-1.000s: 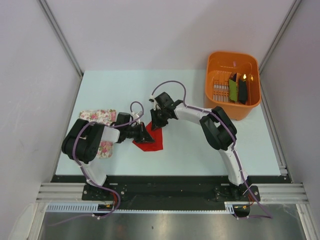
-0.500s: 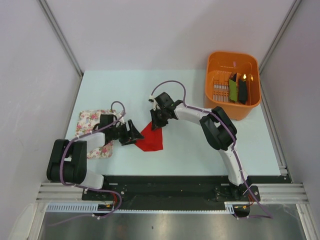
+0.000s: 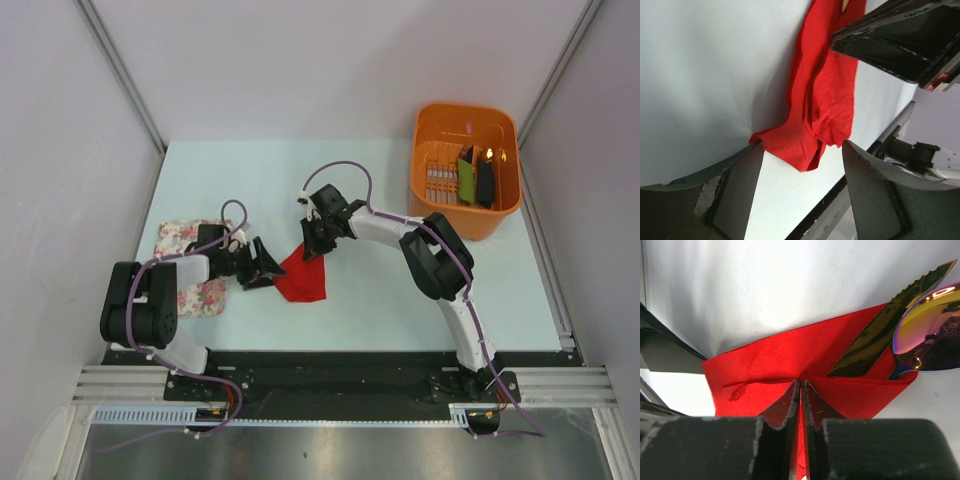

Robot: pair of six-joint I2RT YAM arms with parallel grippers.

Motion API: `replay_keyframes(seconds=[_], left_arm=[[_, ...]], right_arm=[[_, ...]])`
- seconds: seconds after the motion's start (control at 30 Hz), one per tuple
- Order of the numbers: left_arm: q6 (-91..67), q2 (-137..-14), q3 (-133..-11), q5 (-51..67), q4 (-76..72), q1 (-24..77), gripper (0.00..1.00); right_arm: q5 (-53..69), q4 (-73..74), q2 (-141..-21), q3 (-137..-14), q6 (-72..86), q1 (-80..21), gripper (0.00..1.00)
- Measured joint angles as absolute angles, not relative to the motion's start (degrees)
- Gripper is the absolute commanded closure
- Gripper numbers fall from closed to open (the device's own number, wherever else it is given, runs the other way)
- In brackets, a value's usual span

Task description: Place the utensils on the paper napkin and roll it up

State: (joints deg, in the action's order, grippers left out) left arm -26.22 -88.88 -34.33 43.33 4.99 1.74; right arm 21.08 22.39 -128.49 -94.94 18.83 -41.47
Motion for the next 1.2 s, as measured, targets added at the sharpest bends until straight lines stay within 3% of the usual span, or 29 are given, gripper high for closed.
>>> replay_keyframes(seconds=[0.53,0.63,0.77,1.0,1.1,1.2], left_arm=[[-28.58,-99.70,-41.28,47.77,-7.49,12.64,0.27],[-28.40,-99.72,-41.47,47.27,-7.60,12.56,0.30],[-27.75,-98.83,-40.45,46.68,-7.57,10.44,0.44],[-24.84,-97.76,-38.54,47.90,-4.54,6.72,0.52],[-24.99,-97.08,-36.71,49.89,-4.12,6.74,0.52],[-25.91,-95.70,-34.46,51.40,-5.02,6.72,0.36]], right_arm=[[21.28,22.37,-128.53,-94.94,19.09,-41.39,0.91],[21.37,22.35,-128.57,-94.94,19.31,-41.34,0.91],[21.50,22.33,-128.57,-94.94,19.44,-41.28,0.91],[21.50,22.31,-128.57,-94.94,19.44,-41.25,0.91],[21.58,22.17,-128.57,-94.83,19.46,-41.23,0.91],[21.89,21.98,-128.57,-94.70,19.51,-41.15,0.91]])
